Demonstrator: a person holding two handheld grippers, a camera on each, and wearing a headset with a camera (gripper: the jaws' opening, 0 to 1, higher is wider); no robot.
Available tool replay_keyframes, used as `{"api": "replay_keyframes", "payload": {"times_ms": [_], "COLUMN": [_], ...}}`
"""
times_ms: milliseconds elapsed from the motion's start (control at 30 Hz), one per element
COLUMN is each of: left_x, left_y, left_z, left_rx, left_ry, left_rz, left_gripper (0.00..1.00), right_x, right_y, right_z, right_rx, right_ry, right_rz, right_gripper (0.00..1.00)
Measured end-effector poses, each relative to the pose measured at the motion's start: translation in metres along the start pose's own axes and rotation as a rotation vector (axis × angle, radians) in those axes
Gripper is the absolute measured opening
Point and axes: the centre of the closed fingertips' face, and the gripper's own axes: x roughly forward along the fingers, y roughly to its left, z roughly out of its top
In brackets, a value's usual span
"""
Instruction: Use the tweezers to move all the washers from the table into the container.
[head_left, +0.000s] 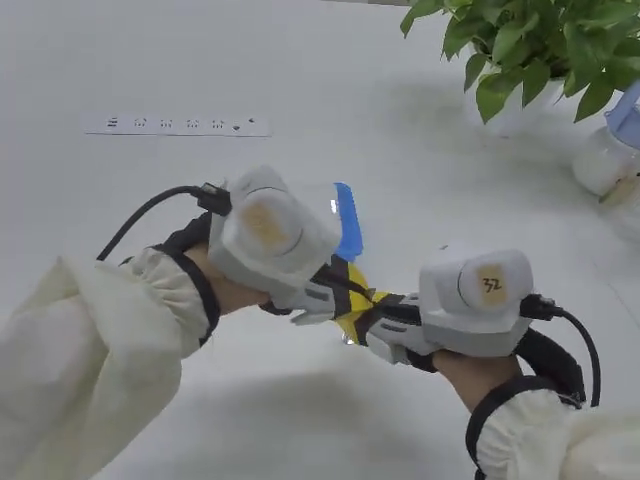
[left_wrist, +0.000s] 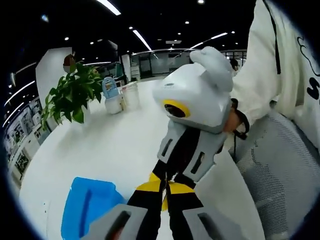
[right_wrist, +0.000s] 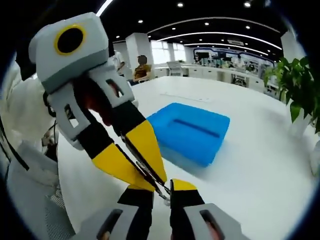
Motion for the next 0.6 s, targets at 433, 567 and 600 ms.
{"api": "replay_keyframes", "payload": {"times_ms": [433,567,600], "left_x": [0.002,-0.012,-0.015], "left_y": [0.009,0.016,0.017], "left_z": [-0.01,-0.018,-0.019], "left_rx": [-0.164,-0.314,-0.349], "left_ry": [-0.008,-0.039,-0.048], "left_rz": [0.158,0.221,0.23], "left_gripper": [0.02,0.25,0.31], "right_x": [0.001,0.0,0.0], "right_y": [-0.007,-0.009,-0.01], "right_z": [-0.002,-0.002,-0.002], "right_rx": [-0.097,-0.087,-0.082], "right_ry": [0.032,0.029,0.029], "right_rz": [-0.054,-0.055,-0.056], "right_gripper": [0.03,0.03,0.03]}}
